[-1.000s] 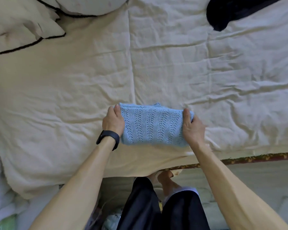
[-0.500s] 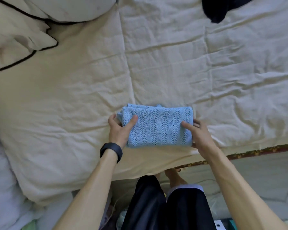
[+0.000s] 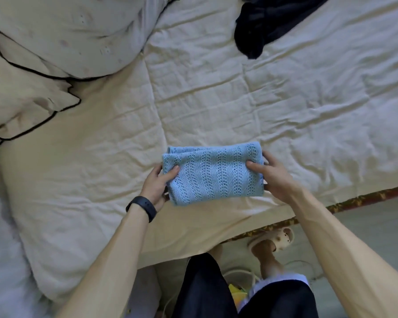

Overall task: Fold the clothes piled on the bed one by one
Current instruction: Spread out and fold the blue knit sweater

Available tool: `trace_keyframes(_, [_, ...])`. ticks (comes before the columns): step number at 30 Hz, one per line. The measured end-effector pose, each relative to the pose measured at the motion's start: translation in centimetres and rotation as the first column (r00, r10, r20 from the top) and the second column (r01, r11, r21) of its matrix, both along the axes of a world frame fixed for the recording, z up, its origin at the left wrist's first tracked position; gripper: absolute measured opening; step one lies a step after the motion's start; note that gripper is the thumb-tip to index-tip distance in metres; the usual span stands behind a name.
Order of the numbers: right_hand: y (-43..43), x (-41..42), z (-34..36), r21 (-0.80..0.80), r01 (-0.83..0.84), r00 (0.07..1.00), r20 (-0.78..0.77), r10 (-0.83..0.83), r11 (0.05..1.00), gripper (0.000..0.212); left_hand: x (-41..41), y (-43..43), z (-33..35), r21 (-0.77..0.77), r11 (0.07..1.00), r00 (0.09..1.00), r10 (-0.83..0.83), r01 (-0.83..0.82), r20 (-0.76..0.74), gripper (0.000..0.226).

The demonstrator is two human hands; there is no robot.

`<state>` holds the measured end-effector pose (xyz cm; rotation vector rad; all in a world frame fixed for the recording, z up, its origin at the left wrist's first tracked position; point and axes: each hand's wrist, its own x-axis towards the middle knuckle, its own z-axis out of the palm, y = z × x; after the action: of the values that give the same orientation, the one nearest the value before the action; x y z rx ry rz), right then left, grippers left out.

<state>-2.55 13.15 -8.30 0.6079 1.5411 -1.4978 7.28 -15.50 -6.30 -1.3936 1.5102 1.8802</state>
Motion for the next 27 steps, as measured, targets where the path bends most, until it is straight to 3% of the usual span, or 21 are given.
trace_keyframes(4, [8.6,-1.2,6.8,-0.027,0.025,0.988,-0.149,-0.029,0.999,0.035,-3.6,6.3,4.8,0.13,0.99,0.989,-0.04,0.059,-0.144,0.045])
trace_keyframes(8, [20.3,-2.0,15.0,-0.016,0.087,0.962,-0.257,-0.089,0.996,0.033,-8.0,16.7,11.3,0.284,0.908,0.933,-0.229,0.307,-0.278,0.046])
trace_keyframes(15, [40.1,-1.4,27.8,0.025,0.331,0.839,-0.465,-0.282,0.943,0.025,-15.4,38.5,24.6,0.032,0.817,0.753,-0.515,0.576,-0.41,0.062])
trace_keyframes(18, [48.2,-0.7,32.3,0.028,0.469,0.746,-0.548,-0.378,0.883,0.005,-18.2,46.0,29.0,0.004,0.794,0.691,-0.528,0.609,-0.494,0.058])
trace_keyframes(23, [58.4,-1.3,37.2,-0.002,0.613,0.593,-0.661,-0.461,0.79,0.008,-23.0,55.7,34.0,-0.014,0.712,0.569,-0.572,0.702,-0.59,0.041])
trace_keyframes(27, [63.4,-3.1,37.6,0.015,0.653,0.556,-0.688,-0.466,0.757,0.013,-26.4,61.0,34.7,-0.035,0.688,0.537,-0.596,0.725,-0.597,0.042])
